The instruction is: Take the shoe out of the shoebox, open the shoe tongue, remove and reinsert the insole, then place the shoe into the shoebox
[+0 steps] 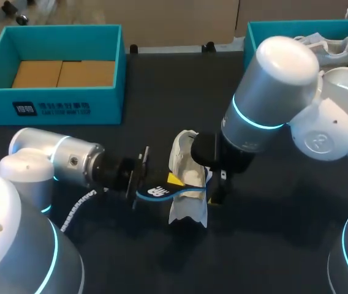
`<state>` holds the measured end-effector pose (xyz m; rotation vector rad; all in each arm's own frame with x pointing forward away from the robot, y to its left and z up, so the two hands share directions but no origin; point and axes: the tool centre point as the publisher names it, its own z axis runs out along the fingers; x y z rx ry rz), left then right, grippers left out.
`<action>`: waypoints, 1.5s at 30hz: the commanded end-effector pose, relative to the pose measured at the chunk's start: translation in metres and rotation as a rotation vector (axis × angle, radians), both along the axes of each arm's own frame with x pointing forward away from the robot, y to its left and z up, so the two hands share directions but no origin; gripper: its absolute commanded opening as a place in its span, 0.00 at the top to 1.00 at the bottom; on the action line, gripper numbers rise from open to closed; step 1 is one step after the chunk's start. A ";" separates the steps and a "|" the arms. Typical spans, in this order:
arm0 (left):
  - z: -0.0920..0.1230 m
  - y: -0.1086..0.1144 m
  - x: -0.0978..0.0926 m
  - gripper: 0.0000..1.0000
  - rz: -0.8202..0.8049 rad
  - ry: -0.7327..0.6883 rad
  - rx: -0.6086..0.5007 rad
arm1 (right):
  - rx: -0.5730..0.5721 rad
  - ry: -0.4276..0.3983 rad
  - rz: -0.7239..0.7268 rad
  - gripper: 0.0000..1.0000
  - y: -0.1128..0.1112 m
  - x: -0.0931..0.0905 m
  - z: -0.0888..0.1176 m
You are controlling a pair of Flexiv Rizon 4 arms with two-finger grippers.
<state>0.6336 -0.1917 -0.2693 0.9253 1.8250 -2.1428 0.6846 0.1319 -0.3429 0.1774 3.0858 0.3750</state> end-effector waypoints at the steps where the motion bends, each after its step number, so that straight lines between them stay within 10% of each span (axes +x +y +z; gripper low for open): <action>1: 0.001 -0.001 0.000 1.00 0.007 0.000 -0.006 | 0.000 -0.004 -0.001 0.00 0.003 -0.003 -0.002; 45: -0.040 -0.011 0.021 1.00 0.019 -0.055 0.003 | 0.002 -0.002 -0.001 0.00 0.004 -0.003 -0.003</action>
